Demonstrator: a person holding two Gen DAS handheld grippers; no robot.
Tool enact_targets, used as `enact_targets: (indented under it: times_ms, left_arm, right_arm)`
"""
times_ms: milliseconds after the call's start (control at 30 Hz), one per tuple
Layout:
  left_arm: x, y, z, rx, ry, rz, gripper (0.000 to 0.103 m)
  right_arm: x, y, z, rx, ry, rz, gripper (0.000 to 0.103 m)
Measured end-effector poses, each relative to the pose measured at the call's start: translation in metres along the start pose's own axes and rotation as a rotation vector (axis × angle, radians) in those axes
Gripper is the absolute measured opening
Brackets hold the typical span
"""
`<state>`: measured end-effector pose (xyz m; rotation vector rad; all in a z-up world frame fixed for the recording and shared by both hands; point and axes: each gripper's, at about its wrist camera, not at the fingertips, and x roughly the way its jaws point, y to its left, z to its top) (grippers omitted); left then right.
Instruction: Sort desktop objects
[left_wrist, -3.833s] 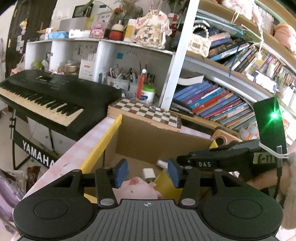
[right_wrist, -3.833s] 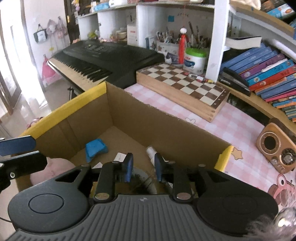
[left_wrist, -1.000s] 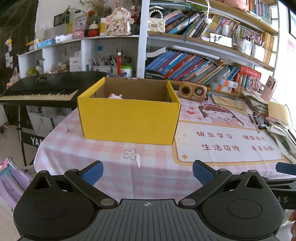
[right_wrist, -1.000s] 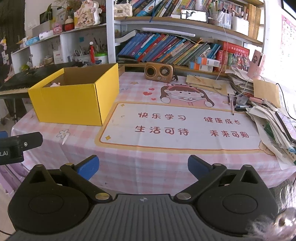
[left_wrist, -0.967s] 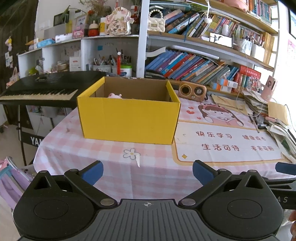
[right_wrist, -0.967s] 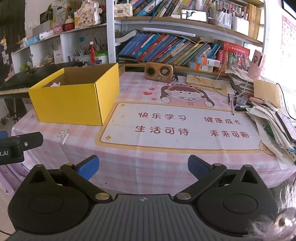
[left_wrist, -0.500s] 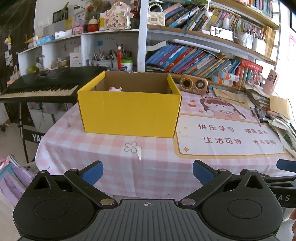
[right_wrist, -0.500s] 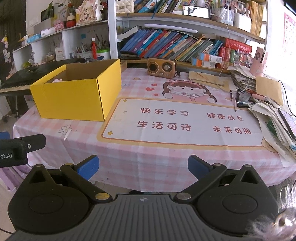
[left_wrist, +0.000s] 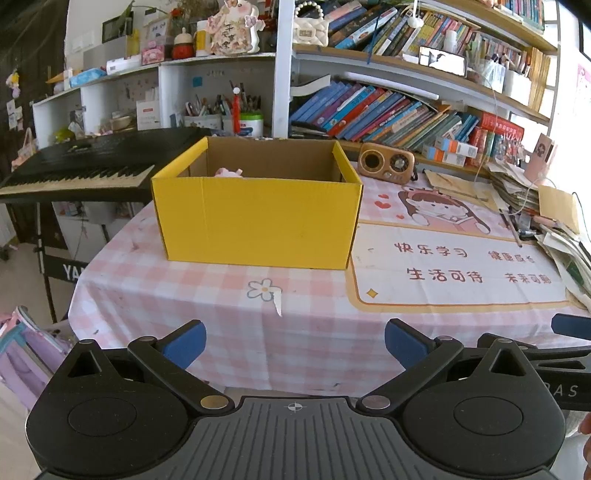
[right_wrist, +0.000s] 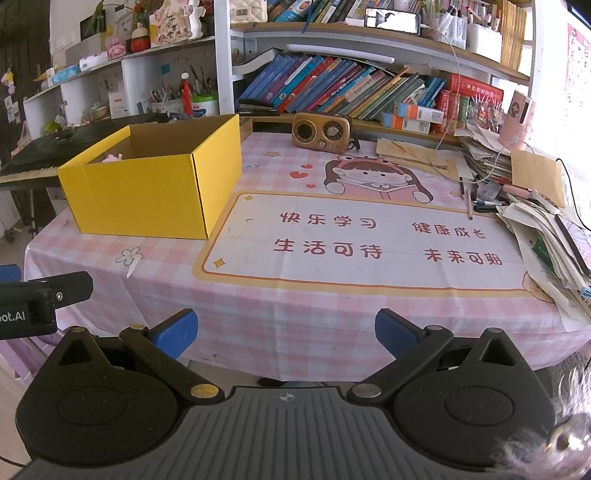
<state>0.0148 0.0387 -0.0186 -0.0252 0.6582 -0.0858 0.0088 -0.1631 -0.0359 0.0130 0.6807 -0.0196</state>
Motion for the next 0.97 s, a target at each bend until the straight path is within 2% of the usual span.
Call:
enact_targets:
  times_ms: [967]
  left_arm:
    - [0.013, 0.005, 0.001, -0.02, 0.044, -0.008, 0.103]
  right_arm:
    - [0.009, 0.001, 0.001, -0.002, 0.025, -0.002, 0.103]
